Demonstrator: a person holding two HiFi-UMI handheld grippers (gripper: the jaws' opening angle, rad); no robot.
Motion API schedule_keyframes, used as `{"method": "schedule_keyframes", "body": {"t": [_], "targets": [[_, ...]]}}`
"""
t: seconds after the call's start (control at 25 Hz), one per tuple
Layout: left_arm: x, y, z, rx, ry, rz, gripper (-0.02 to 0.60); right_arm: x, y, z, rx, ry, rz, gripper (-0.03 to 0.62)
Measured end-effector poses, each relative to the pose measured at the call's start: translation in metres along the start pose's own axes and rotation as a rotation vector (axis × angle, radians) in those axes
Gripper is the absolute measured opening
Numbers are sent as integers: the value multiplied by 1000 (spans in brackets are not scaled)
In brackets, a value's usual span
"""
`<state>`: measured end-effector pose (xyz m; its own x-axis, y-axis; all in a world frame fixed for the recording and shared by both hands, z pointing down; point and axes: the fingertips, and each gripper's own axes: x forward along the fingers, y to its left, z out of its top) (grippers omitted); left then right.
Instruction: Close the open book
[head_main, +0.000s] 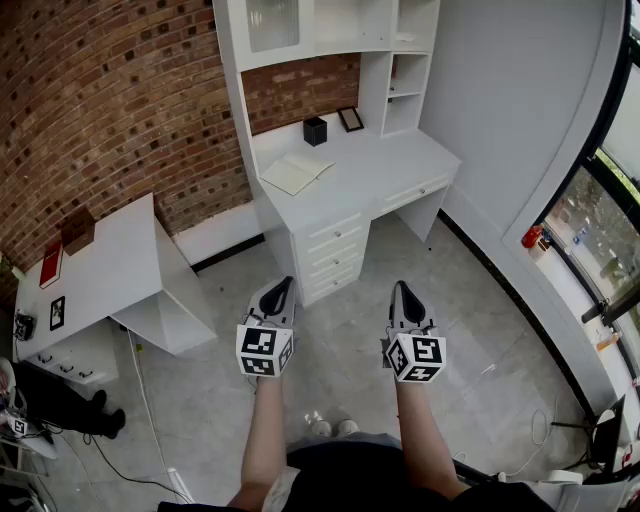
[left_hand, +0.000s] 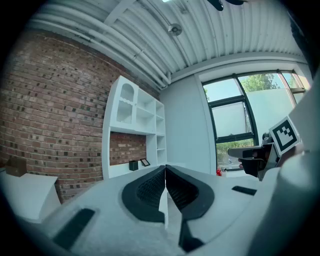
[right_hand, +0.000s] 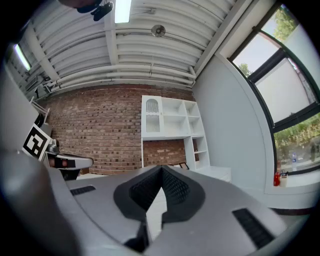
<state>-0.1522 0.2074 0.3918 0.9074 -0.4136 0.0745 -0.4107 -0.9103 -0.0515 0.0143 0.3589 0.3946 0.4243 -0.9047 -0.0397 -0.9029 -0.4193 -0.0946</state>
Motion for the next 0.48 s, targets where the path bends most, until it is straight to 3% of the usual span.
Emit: {"method": "schedule_keyframes", "body": {"t": [0.48], "targets": [[3, 2, -8, -5, 18, 5, 11, 2, 0, -1, 14, -10, 10, -2]]}}
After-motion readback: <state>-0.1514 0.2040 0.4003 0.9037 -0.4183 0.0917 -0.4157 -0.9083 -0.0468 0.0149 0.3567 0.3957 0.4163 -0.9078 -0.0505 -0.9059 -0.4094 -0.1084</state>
